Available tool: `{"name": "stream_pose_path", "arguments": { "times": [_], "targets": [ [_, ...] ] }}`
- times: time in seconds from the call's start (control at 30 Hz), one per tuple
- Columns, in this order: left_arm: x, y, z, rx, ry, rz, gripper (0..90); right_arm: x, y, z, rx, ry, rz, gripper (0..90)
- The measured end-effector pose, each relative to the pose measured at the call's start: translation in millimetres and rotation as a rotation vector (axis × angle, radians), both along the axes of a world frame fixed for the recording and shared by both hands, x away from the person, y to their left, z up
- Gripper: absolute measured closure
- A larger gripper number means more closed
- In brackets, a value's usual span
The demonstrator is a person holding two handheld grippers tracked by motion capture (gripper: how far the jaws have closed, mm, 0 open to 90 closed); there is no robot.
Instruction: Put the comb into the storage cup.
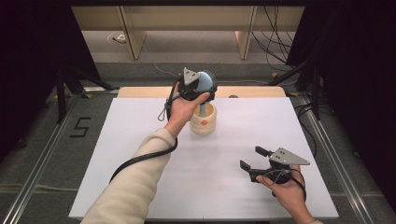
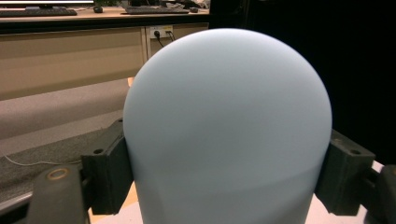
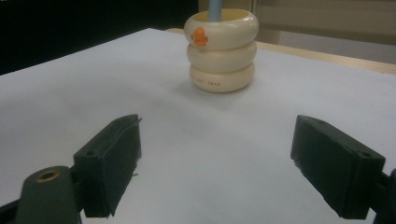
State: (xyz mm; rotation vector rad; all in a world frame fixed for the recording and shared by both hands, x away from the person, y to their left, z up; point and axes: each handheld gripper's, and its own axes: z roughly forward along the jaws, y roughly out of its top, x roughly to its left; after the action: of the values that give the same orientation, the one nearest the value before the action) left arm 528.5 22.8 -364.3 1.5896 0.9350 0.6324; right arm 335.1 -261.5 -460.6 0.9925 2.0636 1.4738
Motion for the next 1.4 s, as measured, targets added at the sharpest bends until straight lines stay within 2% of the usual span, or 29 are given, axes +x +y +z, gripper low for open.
{"name": "stream_pose_path", "arguments": {
  "times": [0.67,1.4],
  "targets": [
    [-0.1,0.9,-17.0,0.003,0.028,0.014,19.3,-0.1,0.3,0.0,0.003,0.001,0.0,17.0],
    [0.2,0.6,-25.3,0.001,0.044,0.017,19.4,-0.1,0.3,-0.2,0.002,0.004,0.001,17.0]
  ]
}}
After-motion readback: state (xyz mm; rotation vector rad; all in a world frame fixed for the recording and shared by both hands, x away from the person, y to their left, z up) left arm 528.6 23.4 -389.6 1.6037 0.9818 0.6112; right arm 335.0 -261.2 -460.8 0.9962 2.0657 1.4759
